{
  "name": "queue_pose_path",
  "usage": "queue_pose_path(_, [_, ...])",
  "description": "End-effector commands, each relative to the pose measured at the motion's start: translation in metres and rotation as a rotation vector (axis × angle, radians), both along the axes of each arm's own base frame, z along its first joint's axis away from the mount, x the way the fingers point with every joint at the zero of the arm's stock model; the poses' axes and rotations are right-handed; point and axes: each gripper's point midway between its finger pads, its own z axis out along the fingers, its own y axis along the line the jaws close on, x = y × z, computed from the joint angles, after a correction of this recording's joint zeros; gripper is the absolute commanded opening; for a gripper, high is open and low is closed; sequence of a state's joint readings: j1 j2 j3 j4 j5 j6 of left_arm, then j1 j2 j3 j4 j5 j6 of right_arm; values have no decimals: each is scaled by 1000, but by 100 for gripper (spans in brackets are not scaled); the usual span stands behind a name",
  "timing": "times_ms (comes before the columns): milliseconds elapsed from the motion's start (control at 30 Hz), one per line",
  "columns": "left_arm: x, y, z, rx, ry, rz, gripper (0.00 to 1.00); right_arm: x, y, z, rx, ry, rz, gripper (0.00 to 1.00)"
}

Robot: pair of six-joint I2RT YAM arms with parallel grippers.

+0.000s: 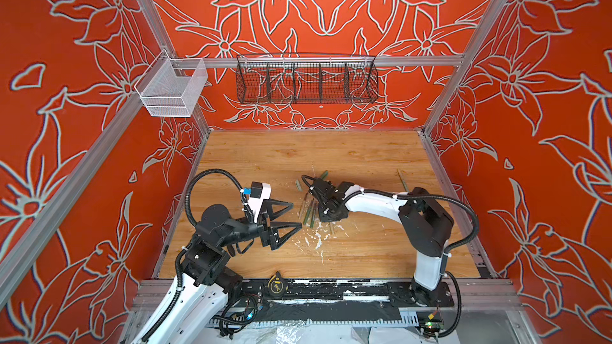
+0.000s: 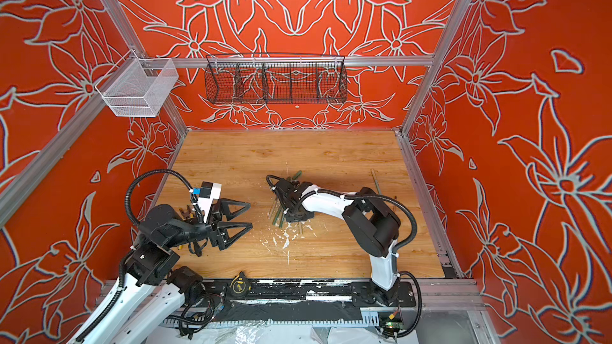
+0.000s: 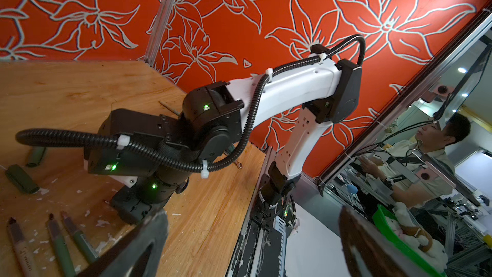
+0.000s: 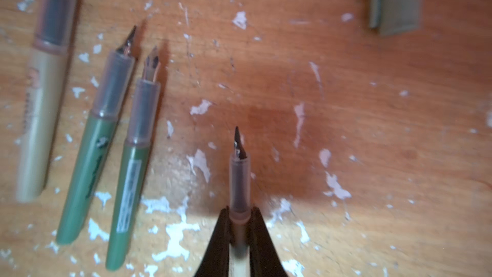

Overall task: Insert the pens into the pen caps
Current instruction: 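Carry the pen toward the left gripper while the left gripper reaches for it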

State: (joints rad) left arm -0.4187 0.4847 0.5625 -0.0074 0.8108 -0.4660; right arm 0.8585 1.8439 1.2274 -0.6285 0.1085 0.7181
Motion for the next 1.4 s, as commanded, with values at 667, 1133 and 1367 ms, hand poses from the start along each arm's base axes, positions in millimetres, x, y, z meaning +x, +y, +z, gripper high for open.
queue_pose_path(667, [40, -50, -73, 152, 54, 21, 97, -34, 22, 191, 672, -492, 356, 9])
queue_pose_path(1133, [50, -79, -55, 56, 1, -64, 79, -67, 44, 244, 1091, -557, 441, 10])
queue_pose_path(1367, [48, -83, -48, -16, -7, -97, 59, -72, 51, 257, 1170, -557, 469, 9])
